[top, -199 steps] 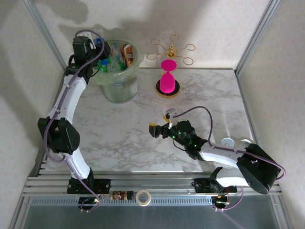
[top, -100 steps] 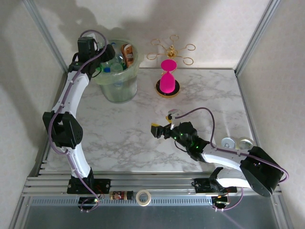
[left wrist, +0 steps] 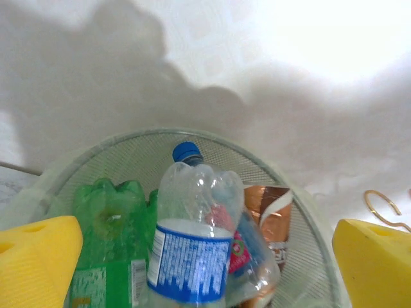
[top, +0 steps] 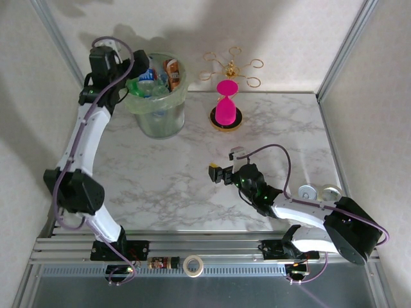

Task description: Put the plastic bottles in the bin

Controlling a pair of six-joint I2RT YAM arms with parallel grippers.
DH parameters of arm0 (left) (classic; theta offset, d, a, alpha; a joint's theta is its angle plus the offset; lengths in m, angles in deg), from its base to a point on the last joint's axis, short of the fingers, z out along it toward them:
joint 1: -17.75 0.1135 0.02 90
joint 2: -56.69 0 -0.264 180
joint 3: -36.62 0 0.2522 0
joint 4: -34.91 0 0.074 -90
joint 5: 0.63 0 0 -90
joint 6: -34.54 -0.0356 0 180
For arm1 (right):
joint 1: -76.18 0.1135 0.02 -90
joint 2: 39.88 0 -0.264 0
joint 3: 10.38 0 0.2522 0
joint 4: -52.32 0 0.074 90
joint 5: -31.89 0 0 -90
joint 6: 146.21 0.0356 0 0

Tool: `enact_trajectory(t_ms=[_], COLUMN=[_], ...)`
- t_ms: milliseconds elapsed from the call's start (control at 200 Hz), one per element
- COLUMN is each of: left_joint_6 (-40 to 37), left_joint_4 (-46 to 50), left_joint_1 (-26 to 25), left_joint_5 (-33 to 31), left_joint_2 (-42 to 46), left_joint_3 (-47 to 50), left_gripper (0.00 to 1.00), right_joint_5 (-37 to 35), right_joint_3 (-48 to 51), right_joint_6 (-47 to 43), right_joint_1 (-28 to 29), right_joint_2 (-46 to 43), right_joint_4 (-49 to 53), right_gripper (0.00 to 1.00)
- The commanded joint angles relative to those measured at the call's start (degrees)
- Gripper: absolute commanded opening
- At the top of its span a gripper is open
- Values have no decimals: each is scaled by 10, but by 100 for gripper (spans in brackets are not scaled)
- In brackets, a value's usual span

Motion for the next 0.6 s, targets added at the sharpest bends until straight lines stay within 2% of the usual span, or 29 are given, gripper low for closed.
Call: enact_trajectory(t_ms=[0, 165, 250, 330, 441, 596], left_joint_6=[38, 96, 117, 125, 130, 84], left_joint_4=[-91, -215, -254, -274, -291, -331], left_joint_1=[2, 2, 0, -2, -4, -11], left_joint_5=[-28, -70, -89, -112, -153, -207], left_joint_2=[91, 230, 289, 330, 359, 348], left_joint_3=[115, 336, 436, 517, 612, 711], left_gripper=[100, 100, 100, 100, 100, 100], right_joint_5=[-103, -140, -167, -184, -184, -177], right_joint_3=[-23, -26, -27, -30, -29, -25], right_joint_6=[-20, -40, -55, -67, -89, -138], right_joint_1=[-17, -67, -87, -130, -180, -254], right_joint_2=[-9, -1, 10, 23, 41, 79], right_joint_4=[26, 28, 17, 4, -33, -104], right_gripper=[99, 99, 99, 99, 99, 99])
